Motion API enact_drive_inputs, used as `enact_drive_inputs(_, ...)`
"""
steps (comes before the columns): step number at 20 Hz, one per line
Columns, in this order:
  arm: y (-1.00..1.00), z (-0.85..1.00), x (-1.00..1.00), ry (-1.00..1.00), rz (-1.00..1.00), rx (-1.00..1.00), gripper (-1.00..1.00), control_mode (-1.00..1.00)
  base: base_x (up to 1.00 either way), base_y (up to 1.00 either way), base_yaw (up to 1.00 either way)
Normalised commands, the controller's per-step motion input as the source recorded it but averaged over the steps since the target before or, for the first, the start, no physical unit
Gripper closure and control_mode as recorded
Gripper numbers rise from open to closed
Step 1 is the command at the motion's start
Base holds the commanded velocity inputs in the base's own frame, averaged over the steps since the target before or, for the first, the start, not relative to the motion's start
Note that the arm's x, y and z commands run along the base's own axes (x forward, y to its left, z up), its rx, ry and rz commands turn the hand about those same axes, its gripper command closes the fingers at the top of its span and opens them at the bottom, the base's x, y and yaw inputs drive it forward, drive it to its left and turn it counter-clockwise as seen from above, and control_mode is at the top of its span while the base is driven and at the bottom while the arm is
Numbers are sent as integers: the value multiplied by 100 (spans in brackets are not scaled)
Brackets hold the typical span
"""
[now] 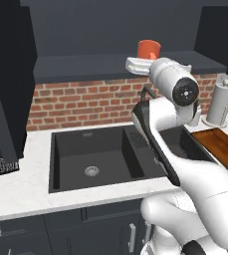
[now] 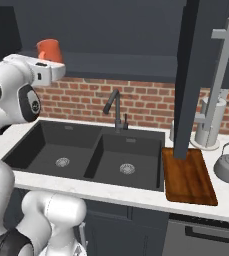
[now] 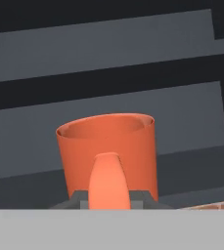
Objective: Pick the kettle from the counter and place it on the tray. Then pick the mug from the cabinet and place it on the tray. Then close the cabinet doors.
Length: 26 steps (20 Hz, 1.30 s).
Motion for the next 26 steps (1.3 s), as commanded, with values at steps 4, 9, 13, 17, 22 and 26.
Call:
enact_drive_inputs(4, -26, -13, -35, 16, 2, -5, 100, -100, 0, 0, 0)
enact_drive_inputs(9, -37, -20, -43, 10, 9, -3, 100, -100, 0, 0, 0)
enact_drive_inputs(13, -48, -8, -55, 0, 17, 0, 100, -100, 0, 0, 0)
enact_drive_inputs(17, -45, -7, -64, 0, 23, 0, 100, -100, 0, 0, 0)
enact_drive_inputs(22, -10, -25, -62, 1, 22, -1, 100, -100, 0, 0, 0)
enact_drive_inputs(26, 23, -42, -43, 3, 9, -7, 100, -100, 0, 0, 0)
